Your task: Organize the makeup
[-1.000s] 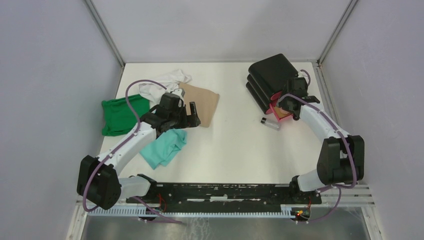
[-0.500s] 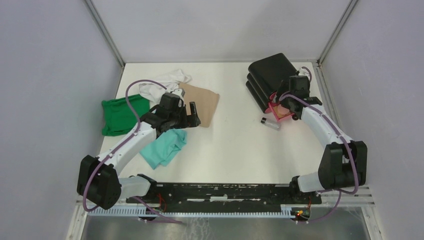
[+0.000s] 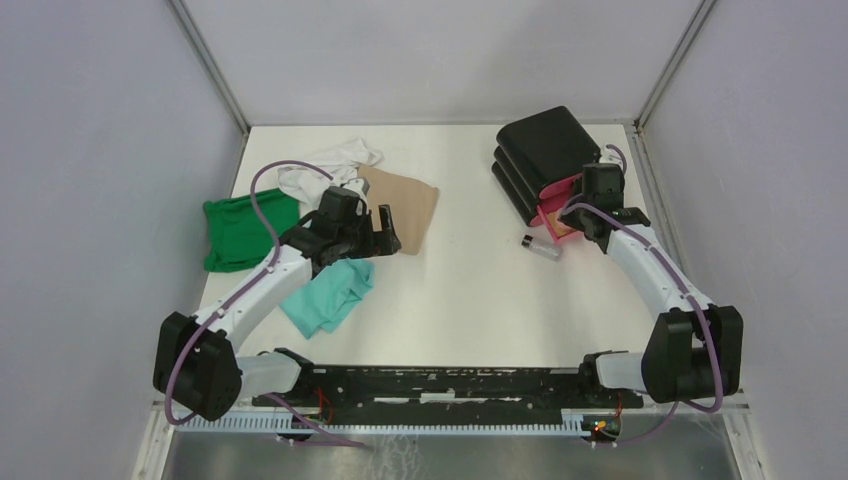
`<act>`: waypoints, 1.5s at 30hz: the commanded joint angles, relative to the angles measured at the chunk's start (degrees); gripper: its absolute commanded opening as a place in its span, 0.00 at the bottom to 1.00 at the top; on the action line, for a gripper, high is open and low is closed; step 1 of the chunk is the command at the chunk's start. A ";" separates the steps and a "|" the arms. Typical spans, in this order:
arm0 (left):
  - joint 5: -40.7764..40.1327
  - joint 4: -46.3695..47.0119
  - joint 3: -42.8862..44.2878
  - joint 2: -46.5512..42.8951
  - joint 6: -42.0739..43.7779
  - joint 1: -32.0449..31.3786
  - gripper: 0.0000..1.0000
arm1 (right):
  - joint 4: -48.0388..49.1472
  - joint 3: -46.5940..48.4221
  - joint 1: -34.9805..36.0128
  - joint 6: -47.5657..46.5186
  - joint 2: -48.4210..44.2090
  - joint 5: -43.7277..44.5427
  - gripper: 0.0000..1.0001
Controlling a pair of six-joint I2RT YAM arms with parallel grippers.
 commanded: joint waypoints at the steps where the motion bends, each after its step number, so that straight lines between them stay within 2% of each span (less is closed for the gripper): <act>1: 0.01 1.81 -0.61 -2.44 1.62 0.29 0.99 | -0.36 0.33 0.04 -0.86 -0.43 1.46 0.32; 14: 0.46 1.88 -0.22 -1.50 1.57 0.27 0.99 | -0.78 -0.14 -0.01 -0.95 2.58 2.27 0.31; 21: 0.02 1.19 1.22 -1.23 2.49 0.32 0.99 | 2.61 -0.51 0.05 -0.95 4.70 3.92 0.31; 32: 0.86 1.64 0.91 -1.09 1.34 0.30 0.99 | 6.39 5.50 0.05 -0.99 11.66 3.74 0.32; 37: -0.07 1.48 0.17 -1.94 1.59 0.32 0.99 | 6.17 5.31 0.02 -0.89 9.71 4.09 0.33; 45: 0.41 1.88 0.26 -1.05 1.78 0.27 0.99 | 6.88 -2.57 0.02 -0.39 0.34 5.47 0.34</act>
